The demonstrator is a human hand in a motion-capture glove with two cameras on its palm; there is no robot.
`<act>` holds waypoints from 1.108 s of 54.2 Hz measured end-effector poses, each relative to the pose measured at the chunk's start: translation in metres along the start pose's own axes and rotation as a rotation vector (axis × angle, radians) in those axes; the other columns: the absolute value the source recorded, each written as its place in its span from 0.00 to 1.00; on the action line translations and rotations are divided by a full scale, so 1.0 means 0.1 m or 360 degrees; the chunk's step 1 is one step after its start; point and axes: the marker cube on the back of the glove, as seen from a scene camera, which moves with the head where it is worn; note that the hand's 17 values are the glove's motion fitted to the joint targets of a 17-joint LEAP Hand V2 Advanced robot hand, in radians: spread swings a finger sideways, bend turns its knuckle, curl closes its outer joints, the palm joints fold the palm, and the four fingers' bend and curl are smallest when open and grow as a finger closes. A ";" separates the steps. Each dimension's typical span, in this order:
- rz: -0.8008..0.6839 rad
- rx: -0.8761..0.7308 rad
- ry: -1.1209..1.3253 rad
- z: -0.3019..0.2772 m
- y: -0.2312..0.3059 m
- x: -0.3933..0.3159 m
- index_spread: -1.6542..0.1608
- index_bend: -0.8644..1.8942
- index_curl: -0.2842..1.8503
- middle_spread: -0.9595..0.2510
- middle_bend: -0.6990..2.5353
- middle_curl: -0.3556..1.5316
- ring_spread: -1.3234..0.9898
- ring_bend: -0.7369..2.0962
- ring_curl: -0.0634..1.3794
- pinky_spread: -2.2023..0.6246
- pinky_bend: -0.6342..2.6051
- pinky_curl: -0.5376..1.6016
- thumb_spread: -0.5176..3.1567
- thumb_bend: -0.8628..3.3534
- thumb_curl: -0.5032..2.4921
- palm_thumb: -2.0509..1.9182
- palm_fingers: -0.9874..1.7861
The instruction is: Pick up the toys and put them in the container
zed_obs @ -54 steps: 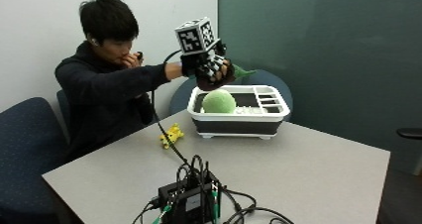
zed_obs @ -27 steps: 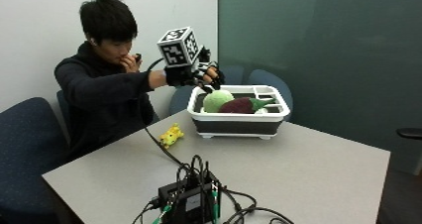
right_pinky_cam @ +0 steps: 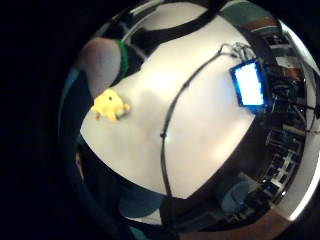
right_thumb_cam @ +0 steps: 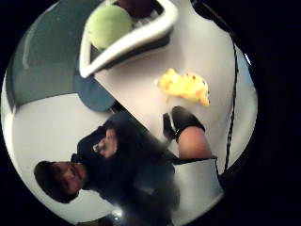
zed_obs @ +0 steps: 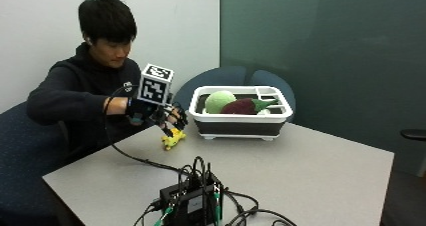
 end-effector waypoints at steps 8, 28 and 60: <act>-0.0034 -0.0076 0.0055 0.37 -0.10 0.04 0.79 0.39 0.36 0.76 0.30 0.47 0.51 0.43 0.25 0.77 0.51 0.42 0.52 0.21 0.33 0.61 0.29; -0.0100 0.0047 0.0066 0.77 -0.35 -0.14 0.76 0.38 0.35 0.70 0.40 0.51 0.49 0.45 0.24 0.78 0.39 0.36 0.53 0.22 0.33 0.65 0.53; -0.0206 0.0925 -0.0328 -1.68 -0.37 -0.94 0.82 0.62 0.52 0.54 0.40 0.59 0.38 0.45 0.28 0.70 0.39 0.39 0.42 0.22 0.42 0.70 0.54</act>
